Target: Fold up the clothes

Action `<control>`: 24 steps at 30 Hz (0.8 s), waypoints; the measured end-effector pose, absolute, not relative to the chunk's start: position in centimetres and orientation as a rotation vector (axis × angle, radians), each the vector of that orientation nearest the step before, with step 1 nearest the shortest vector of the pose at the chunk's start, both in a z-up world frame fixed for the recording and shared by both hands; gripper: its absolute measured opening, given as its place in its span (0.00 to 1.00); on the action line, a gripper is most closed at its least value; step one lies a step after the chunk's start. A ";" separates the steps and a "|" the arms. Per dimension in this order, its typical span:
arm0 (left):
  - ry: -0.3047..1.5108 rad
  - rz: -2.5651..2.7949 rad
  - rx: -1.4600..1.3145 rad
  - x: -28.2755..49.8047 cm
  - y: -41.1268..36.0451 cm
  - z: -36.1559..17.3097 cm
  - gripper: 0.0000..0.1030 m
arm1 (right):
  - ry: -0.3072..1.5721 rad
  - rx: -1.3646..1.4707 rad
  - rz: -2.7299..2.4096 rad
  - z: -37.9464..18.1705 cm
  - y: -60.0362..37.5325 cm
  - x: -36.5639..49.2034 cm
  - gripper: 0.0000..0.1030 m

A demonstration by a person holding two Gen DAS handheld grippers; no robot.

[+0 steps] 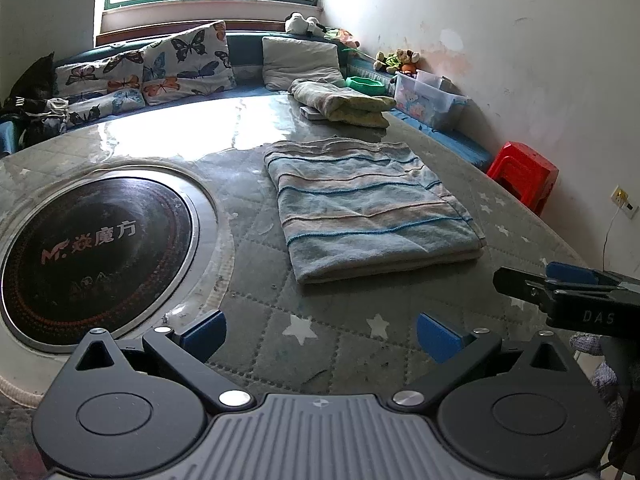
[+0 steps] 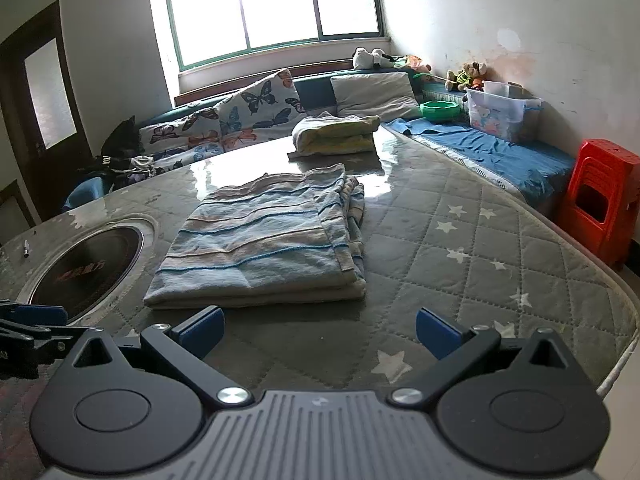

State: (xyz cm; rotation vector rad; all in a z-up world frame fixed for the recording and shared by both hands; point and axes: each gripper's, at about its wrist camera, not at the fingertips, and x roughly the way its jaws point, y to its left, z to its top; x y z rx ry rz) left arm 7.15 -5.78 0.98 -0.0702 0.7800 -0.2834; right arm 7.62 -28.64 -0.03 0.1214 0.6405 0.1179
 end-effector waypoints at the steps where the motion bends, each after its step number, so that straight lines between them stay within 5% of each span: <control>1: 0.783 -0.282 -0.068 7.2 -5.8 0.9 1.00 | 0.640 0.123 0.119 0.0 -28.7 7.6 1.00; 24: 0.812 -0.265 -0.058 7.7 -6.3 0.1 1.00 | 0.661 0.139 0.123 -0.8 -28.7 8.1 1.00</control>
